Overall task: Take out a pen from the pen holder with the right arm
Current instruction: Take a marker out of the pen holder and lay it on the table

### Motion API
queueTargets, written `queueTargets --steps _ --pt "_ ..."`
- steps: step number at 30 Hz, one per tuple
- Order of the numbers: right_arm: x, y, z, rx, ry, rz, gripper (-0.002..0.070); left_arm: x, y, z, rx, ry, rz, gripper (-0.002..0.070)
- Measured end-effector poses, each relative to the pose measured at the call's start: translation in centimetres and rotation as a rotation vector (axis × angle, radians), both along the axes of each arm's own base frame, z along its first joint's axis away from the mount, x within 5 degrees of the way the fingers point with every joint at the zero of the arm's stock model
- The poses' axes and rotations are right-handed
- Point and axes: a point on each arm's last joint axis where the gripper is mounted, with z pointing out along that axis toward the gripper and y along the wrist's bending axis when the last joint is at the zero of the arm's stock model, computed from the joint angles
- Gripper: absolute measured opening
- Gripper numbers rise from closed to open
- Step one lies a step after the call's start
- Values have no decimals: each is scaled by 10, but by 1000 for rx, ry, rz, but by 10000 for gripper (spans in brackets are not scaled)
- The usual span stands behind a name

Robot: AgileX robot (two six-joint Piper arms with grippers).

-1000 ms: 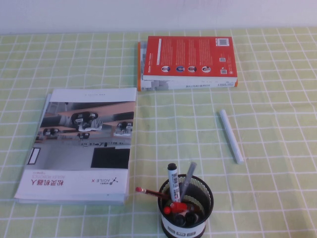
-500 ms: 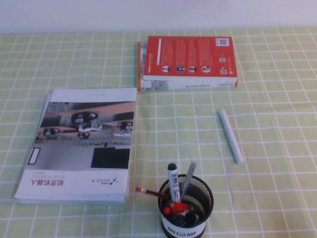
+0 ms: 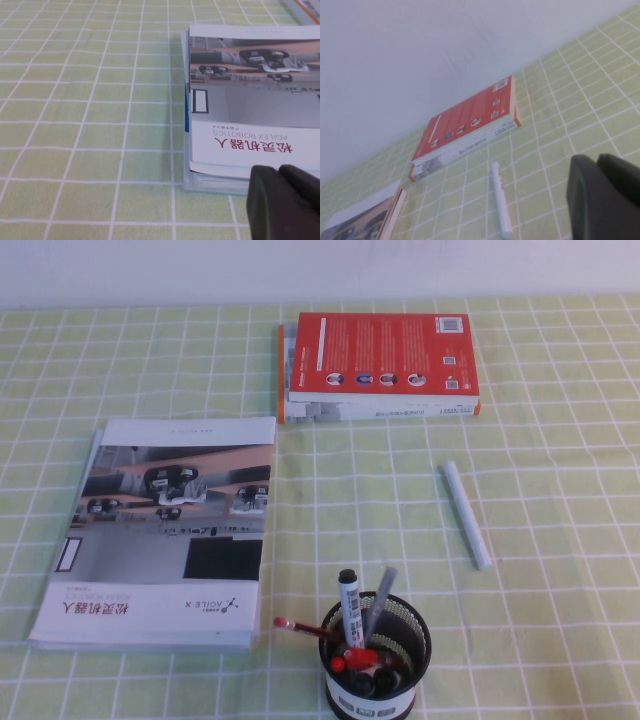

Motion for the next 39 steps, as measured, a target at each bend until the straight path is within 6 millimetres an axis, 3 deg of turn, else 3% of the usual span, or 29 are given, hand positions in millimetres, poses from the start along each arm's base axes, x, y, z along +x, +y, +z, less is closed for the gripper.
queueTargets --steps 9,14,19,26,33,39 --pt "-1 6 3 9 81 71 -13 0 0 0 0 0 0 -5" --pt "8 14 35 -46 210 153 -13 0 0 0 0 0 0 -5" --pt "30 21 66 -174 321 241 -13 0 0 0 0 0 0 -5" --pt "74 28 82 -301 465 338 -13 0 0 0 0 0 0 -5" --pt "110 41 81 -357 541 444 -13 0 0 0 0 0 0 -5" --pt "130 81 77 -396 534 592 -13 0 0 0 0 0 0 -5"
